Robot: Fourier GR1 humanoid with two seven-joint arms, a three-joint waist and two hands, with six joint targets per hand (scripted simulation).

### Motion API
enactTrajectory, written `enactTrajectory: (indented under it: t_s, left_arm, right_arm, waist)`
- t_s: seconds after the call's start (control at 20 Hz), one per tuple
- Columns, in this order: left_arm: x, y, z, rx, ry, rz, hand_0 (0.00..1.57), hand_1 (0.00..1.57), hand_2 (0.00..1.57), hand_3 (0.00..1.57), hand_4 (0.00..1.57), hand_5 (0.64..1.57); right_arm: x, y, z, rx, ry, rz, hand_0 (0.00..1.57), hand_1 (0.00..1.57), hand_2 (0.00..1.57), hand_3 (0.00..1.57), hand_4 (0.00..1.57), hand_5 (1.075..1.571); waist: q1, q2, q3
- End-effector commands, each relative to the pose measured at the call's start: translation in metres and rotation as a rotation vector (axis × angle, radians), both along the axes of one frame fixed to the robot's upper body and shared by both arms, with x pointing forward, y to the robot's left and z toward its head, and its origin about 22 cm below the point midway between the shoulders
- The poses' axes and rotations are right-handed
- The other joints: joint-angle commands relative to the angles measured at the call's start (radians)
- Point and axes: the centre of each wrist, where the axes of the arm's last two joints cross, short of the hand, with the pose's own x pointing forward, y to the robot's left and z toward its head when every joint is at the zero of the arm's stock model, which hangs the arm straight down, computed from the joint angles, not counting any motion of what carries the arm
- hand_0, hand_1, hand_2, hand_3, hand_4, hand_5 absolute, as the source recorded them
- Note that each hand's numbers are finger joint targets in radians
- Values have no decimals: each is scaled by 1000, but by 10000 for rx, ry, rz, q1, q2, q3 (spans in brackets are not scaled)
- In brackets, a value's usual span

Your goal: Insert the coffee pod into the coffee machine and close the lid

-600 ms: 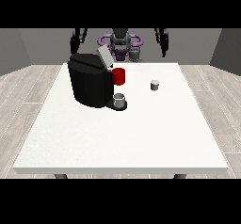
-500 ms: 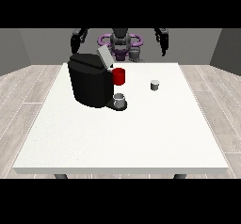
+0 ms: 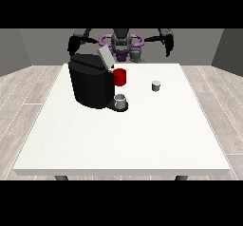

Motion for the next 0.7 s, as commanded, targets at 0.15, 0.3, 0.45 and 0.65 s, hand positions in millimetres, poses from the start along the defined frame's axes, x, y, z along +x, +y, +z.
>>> enactTrajectory:
  t_s: [0.15,0.3,0.45,0.65]
  left_arm:
    - [39,38,19,771,945,419,0,0,0,0,0,1571]
    - [56,46,22,885,698,777,0,0,0,0,0,1571]
    - [67,52,28,1483,1345,531,0,0,0,0,0,1571]
    - [76,71,14,1201,1420,925,0,0,0,0,0,1571]
  right_arm:
    - [12,20,21,156,-881,232,0,0,0,0,169,1571]
    - [12,19,17,193,-1390,478,0,0,0,0,174,1571]
    - [10,32,13,168,-1225,558,0,0,0,0,186,1571]
    - [25,28,33,237,-1801,854,0,0,0,0,233,1571]
  waist:
    - [-631,493,2]
    - [-1110,1256,3]
    - [-972,1064,5]
    - [-1173,1895,1]
